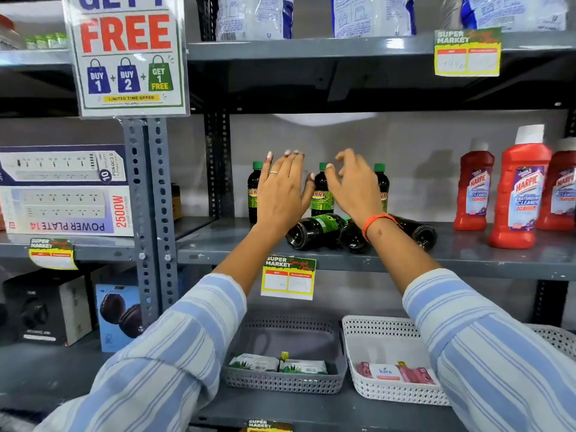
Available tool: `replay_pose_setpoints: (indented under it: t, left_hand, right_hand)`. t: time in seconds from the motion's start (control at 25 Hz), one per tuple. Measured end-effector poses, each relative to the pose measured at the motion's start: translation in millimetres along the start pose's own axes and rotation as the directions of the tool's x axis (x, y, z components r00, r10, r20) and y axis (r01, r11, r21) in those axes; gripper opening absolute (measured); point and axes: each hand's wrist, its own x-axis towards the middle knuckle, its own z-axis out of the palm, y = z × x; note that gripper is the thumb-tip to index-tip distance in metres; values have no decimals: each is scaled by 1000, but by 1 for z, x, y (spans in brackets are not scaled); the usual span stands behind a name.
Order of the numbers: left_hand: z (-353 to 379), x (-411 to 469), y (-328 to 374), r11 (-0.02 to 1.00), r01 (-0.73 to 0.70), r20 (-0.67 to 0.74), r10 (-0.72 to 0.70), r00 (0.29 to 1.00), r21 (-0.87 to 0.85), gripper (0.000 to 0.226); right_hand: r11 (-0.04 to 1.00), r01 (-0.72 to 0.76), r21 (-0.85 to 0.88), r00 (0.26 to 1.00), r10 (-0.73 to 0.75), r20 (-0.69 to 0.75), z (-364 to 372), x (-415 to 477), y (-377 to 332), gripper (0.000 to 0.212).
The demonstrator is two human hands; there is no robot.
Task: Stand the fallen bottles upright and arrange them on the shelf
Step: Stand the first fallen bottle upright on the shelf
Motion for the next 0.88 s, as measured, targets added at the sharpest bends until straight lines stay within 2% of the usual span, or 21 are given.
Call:
replay_pose_setpoints:
  t: [0.08, 0.16, 0.24, 0.32, 0.44, 0.52, 0.6, 0.64, 0.72, 0.8, 0.88]
  left_hand:
    - [-1, -12, -20, 999, 19, 48, -17, 999, -41, 43]
    - [2, -37, -47, 992, 99, 126, -88, 988, -81, 31]
    - [7, -59, -72, 984, 142, 232, -114, 966, -104, 25]
    - [13, -72, -81, 981, 163, 277, -129, 952, -102, 27]
    - [18, -93, -86, 989, 135, 381, -99, 919, -67, 40]
    - [26, -112, -150, 991, 120, 449, -83, 889, -54, 46]
    - [30, -123, -156, 997, 73, 438, -51, 898, -32, 47]
    - [28, -124, -154, 997, 66, 435, -46, 899, -31, 48]
    - [27, -121, -149, 999, 51, 428, -38, 903, -19, 49]
    - [27, -118, -150, 999, 52, 421, -39, 906, -18, 49]
    - [28, -121, -151, 999, 43, 409, -33, 912, -14, 47]
  right_hand:
    - [983, -116, -144, 961, 148, 235, 18, 5, -8, 39]
    - [946, -147, -289, 887, 255, 384, 38, 2, -13, 39]
    - [909, -138, -393, 818, 328, 472, 60, -4, -17, 36]
    - [874, -161, -458, 767, 403, 500, 68, -1, -12, 38]
    - [816, -391, -426, 616, 576, 538, 66, 6, 0, 40]
    - [685, -638, -351, 447, 701, 556, 116, 3, -27, 51]
    - [594, -751, -290, 372, 742, 558, 119, -2, -25, 62]
    - [563, -787, -253, 367, 757, 541, 122, -3, -26, 69]
    - [586, -779, -223, 436, 761, 480, 125, -4, -27, 95]
    - [730, -647, -221, 604, 667, 436, 131, -10, -31, 107]
    - [857, -480, -186, 773, 514, 371, 139, -22, -40, 104]
